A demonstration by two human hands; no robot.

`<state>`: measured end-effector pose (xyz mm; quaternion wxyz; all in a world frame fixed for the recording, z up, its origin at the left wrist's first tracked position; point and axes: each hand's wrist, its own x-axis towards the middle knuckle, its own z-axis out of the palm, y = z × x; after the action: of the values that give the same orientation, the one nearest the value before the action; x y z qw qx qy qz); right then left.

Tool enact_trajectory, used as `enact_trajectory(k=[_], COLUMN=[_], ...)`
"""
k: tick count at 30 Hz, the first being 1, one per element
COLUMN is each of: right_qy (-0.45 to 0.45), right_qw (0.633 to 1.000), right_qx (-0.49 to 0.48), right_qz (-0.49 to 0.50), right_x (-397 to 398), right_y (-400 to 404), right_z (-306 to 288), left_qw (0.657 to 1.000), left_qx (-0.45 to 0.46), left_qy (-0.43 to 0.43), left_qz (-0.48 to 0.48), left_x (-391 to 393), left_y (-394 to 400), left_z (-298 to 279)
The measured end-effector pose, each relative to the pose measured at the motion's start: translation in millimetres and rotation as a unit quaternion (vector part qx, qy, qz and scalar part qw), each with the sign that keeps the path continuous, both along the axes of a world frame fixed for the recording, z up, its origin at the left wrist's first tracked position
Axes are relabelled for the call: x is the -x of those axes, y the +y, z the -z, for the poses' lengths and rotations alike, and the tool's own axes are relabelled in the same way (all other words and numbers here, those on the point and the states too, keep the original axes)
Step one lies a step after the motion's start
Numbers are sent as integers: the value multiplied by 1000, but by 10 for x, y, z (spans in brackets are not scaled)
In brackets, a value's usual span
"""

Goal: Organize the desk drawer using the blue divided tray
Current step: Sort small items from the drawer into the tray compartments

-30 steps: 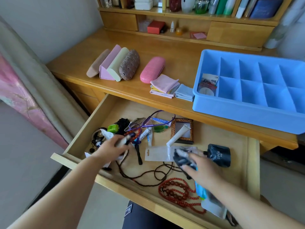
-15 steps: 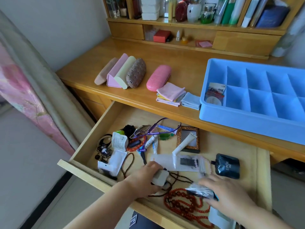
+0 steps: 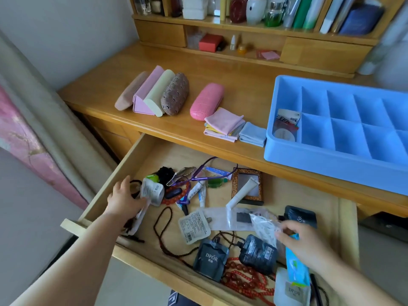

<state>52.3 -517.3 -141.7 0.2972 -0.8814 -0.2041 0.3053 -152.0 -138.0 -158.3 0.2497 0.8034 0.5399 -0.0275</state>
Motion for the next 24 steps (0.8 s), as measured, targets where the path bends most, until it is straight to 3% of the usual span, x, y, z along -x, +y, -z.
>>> enact_trajectory(k=[2, 4, 8, 10, 13, 16, 18, 19, 20, 21, 22, 24], right_qy=[36, 64, 94, 103, 136, 187, 214, 222, 222, 213, 199, 168], right_qw=[999, 996, 990, 985, 968, 946, 935, 928, 922, 919, 916, 910], right_qx=[6, -1, -30, -54, -98, -141, -186, -219, -251, -276, -298, -337], right_qz=[33, 54, 99, 129, 188, 224, 214, 205, 195, 186, 180, 171], right_x=[-42, -63, -77, -99, -140, -128, -74, -34, 7, 48, 82, 110], right_y=[-14, -25, -52, -66, -55, 24, 118, 177, 235, 291, 343, 409], right_z=[31, 40, 18, 4, -51, -160, -260, -322, -390, -457, -526, -647], left_qw=[994, 994, 995, 987, 965, 928, 935, 952, 963, 947, 907, 863], left_qx=[105, 107, 14, 15, -12, -164, -184, -121, 4, 171, 305, 388], left_qy=[22, 20, 39, 17, 105, 185, 101, 18, -66, -143, -201, -248], left_qz=[-18, -2, 87, 158, 242, 278, 285, 281, 262, 231, 209, 208], left_x=[-43, -89, -175, -231, -298, -405, -536, -608, -686, -764, -834, -933], left_y=[11, -85, -512, -786, -1090, -1337, -1553, -1678, -1814, -1956, -2092, -2266], left_z=[98, 148, 40, 12, -27, -228, -406, -508, -620, -716, -788, -877])
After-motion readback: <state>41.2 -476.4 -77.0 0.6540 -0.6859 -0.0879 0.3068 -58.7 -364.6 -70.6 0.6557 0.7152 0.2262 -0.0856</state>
